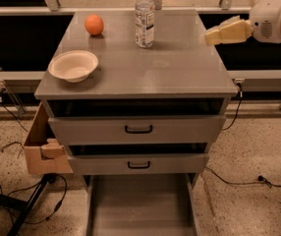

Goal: Place blue plastic bottle into bottom drawer

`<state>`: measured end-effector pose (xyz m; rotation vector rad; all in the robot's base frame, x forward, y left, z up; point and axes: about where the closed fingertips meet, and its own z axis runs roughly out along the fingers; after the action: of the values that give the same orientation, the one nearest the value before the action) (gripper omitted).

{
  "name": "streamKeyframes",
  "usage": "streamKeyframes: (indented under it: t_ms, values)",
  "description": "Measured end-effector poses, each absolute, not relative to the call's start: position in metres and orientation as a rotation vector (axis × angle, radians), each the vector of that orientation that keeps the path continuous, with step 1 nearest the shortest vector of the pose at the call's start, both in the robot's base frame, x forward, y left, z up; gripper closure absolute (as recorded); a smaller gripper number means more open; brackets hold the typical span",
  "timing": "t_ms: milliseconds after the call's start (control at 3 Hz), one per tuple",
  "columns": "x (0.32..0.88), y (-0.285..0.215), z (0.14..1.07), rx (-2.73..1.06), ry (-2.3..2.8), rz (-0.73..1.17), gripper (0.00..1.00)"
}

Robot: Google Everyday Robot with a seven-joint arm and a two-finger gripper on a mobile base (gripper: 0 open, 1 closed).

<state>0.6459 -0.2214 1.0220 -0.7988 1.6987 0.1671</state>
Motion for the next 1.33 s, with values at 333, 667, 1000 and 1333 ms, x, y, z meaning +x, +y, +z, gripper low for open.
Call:
streamKeyframes:
  t_ms: [333, 667, 1000, 1333]
  values:
    - [0.686, -0.186, 1.003, -0.711, 1.671, 0.278, 0.0]
    - [0.746, -0.156, 0.989, -0.611, 1.601, 0.358, 0.0]
    - [0.801, -0.134, 0.979, -0.551, 1.554, 0.391, 0.0]
    - [0.85, -0.114, 0.968, -0.538, 1.538, 0.381, 0.0]
